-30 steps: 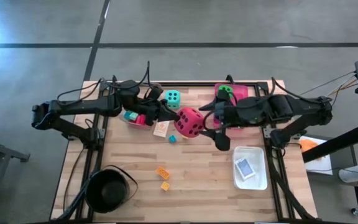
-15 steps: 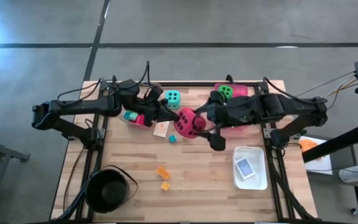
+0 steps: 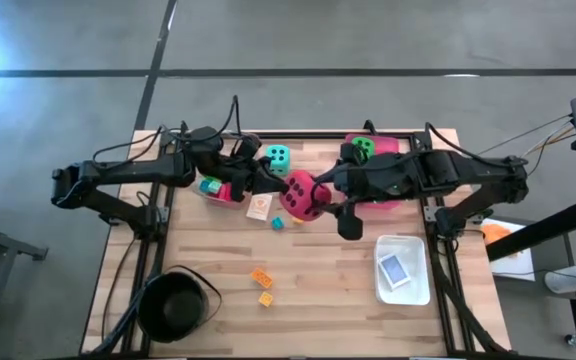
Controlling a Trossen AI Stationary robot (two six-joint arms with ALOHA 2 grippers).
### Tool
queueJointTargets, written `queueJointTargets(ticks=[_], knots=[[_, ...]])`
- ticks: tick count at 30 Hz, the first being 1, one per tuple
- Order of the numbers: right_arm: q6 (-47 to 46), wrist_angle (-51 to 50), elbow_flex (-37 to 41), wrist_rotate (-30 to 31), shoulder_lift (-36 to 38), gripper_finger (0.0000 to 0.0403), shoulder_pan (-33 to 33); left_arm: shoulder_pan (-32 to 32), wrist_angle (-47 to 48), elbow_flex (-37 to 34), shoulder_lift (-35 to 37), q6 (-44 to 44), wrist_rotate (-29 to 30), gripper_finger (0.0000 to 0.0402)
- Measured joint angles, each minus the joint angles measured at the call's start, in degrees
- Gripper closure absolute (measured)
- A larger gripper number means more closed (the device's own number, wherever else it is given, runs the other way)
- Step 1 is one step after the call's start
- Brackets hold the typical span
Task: Pick & Place Toys
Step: Put the red die into the pink bin
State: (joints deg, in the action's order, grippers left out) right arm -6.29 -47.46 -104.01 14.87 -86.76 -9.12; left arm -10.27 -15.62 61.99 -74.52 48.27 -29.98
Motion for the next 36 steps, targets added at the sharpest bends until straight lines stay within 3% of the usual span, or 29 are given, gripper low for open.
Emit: queueJointTargets(ticks=[4, 13, 27, 32, 36], knots=[[-1.01, -0.34, 0.00, -0.13, -0.59, 0.0246, 0.28, -0.06, -0.17, -0.01, 0.00, 0.00, 0.13, 0.0378], [-2.91, -0.50, -0.13, -1.07, -0.61, 0.0247, 0.30, -0.01, -0.20, -0.01, 0.02, 1.60, 1.11, 0.0366], [-4.57, -1.55, -0.09, -2.99, 0.06, 0.0259, 0.35, 0.05, -0.50, 0.12, 0.22, 2.65, -0.02, 0.0077], [-4.46, -2.59, -0.42, -3.01, 0.14, 0.0266, 0.35, -0.63, 1.43, 0.12, 0.22, 2.79, 0.02, 0.0017], [-5.02, -2.16, -0.44, -5.43, 0.03, 0.0271, 0.37, -1.52, 3.24, 0.08, 0.11, 1.68, 2.81, 0.0007]])
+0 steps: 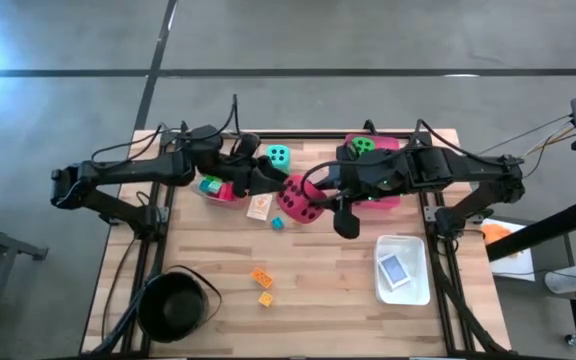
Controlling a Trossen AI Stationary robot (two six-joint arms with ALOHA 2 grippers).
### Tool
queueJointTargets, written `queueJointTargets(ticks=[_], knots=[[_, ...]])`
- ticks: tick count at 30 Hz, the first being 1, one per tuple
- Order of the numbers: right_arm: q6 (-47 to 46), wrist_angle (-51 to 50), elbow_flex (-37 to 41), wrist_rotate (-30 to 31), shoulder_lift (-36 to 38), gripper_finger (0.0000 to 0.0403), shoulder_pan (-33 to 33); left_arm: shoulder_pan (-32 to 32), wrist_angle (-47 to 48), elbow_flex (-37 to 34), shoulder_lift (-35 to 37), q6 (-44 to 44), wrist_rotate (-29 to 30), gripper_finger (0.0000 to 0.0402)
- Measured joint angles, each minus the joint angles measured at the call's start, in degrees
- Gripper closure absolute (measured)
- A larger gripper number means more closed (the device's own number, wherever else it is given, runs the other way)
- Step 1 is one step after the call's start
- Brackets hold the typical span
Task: Pick & Place Toys
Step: Put the red die into the pink bin
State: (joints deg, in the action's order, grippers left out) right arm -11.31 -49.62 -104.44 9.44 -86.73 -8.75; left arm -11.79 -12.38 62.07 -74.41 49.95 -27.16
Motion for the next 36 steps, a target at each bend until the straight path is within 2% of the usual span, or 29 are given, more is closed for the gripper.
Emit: queueJointTargets(ticks=[5, 15, 18, 30, 36], knots=[[-0.84, -0.88, 0.02, -0.71, 0.14, 0.0276, -0.07, -0.59, 1.60, -0.09, -0.02, -0.45, 4.40, 0.0024], [-4.77, -6.24, 0.04, -0.44, 0.23, 0.0283, 0.61, -2.12, 6.91, -0.14, 0.83, -0.34, 4.88, 0.0028], [-4.75, -8.15, 0.04, 2.03, 0.28, 0.0283, 1.27, -2.38, 10.06, -0.14, 1.72, -0.21, 4.72, 0.0028], [-6.09, -22.19, 0.04, 4.03, 1.93, 0.0287, 9.55, -2.43, 17.99, -0.18, 6.56, -3.06, 4.73, 0.0029], [-6.52, -30.10, 0.56, 6.27, 2.86, 0.0287, 14.73, -2.40, 22.69, -0.22, 9.05, -4.32, 6.95, 0.0029]])
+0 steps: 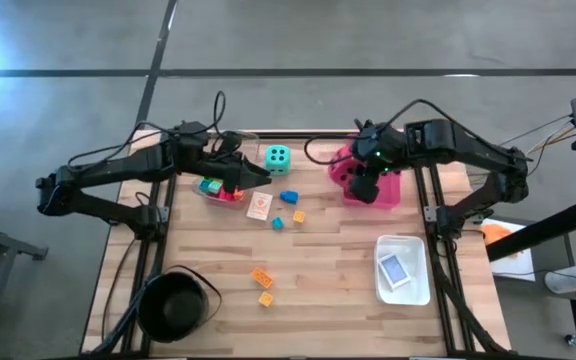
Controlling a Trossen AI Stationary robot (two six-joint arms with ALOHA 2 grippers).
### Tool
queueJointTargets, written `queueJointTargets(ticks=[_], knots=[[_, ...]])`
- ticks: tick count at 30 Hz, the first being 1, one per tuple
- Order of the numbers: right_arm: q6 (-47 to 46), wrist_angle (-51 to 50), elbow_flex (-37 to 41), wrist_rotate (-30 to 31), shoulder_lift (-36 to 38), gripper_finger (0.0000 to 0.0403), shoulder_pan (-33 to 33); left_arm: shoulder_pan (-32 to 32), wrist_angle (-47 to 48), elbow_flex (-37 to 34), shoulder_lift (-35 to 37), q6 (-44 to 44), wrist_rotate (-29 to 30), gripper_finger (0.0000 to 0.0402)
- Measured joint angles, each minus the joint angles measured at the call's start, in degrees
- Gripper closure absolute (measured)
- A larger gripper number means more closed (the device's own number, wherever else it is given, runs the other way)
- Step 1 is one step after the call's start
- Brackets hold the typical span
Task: Pick & Place Toys
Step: Put the red die into the pink bin
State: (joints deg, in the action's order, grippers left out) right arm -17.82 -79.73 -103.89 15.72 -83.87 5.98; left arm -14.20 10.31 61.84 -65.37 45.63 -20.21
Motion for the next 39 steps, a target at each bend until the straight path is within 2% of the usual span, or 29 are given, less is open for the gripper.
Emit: queueJointTargets(ticks=[5, 10, 15, 21, 24, 29, 35, 39], knots=[[-0.55, -4.98, 2.95, 1.21, 0.80, 0.0289, 4.15, -0.03, 3.73, 0.00, 1.64, -0.94, 2.98, 0.0029], [-1.97, -5.79, 7.88, 2.33, 1.44, 0.0289, 8.95, -0.04, 4.96, -0.02, 2.19, -2.21, 4.40, 0.0029], [-5.01, -5.11, 13.42, 2.79, 1.37, 0.0292, 16.56, -0.04, 5.56, -0.02, 2.21, -2.21, 4.37, 0.0029], [-4.45, -1.62, 20.54, 4.89, 1.36, 0.0292, 26.89, -0.04, 6.74, -0.04, 2.21, -2.19, 4.60, 0.0029], [1.11, 2.27, 23.27, 4.93, 1.28, 0.0292, 30.10, -0.04, 6.78, -0.04, 2.21, -2.21, 4.80, 0.0029], [12.85, 6.13, 26.12, 6.48, 1.15, 0.0295, 30.77, -0.04, 6.90, -0.03, 2.21, -2.21, 5.23, 0.0029], [17.66, 6.02, 29.75, 10.34, 1.15, 0.0298, 31.40, -0.02, 7.83, -0.04, 2.20, -2.17, 5.25, 0.0029], [22.66, 9.59, 32.32, 13.21, 0.67, 0.0298, 31.40, -0.02, 7.83, -0.03, 2.19, -2.15, 5.48, 0.0028]])
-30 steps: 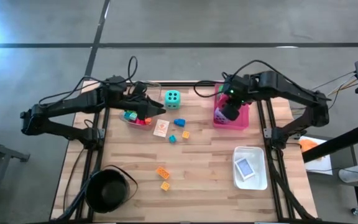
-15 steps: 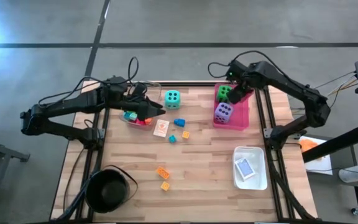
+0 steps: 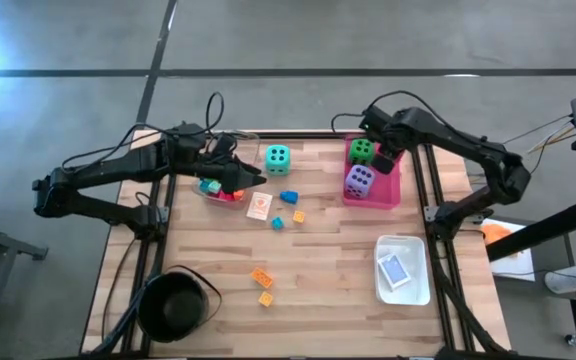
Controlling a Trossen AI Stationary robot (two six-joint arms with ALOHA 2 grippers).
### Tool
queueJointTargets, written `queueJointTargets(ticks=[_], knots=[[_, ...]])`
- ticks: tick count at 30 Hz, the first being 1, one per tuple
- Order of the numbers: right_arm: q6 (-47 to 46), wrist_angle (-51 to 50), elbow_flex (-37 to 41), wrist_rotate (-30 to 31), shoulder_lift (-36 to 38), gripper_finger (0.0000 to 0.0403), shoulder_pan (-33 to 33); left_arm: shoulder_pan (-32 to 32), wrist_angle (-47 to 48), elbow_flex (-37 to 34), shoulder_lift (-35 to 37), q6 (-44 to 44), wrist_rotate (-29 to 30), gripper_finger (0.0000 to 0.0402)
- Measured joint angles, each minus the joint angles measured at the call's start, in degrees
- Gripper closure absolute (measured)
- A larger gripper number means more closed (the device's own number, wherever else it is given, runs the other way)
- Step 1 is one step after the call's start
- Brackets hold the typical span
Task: Pick & Place Toys
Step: Put the red die into the pink bin
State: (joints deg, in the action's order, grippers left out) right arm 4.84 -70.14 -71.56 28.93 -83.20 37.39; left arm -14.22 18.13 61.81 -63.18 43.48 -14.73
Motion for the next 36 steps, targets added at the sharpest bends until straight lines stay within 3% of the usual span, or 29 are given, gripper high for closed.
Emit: queueJointTargets(ticks=[14, 19, 36], knots=[[14.77, 4.04, 2.07, 2.30, -3.63, 0.0305, 0.00, 0.13, 0.26, -0.01, 0.00, 1.55, 0.16, 0.0028], [18.29, 5.01, 2.51, -2.47, -3.63, 0.0306, 0.01, 0.13, 0.24, 0.00, 0.00, 1.69, 0.17, 0.0028], [23.35, 11.31, 7.18, -5.24, -3.56, 0.0314, 0.02, 0.13, 0.24, -0.01, 0.00, 1.95, 0.16, 0.0028]])
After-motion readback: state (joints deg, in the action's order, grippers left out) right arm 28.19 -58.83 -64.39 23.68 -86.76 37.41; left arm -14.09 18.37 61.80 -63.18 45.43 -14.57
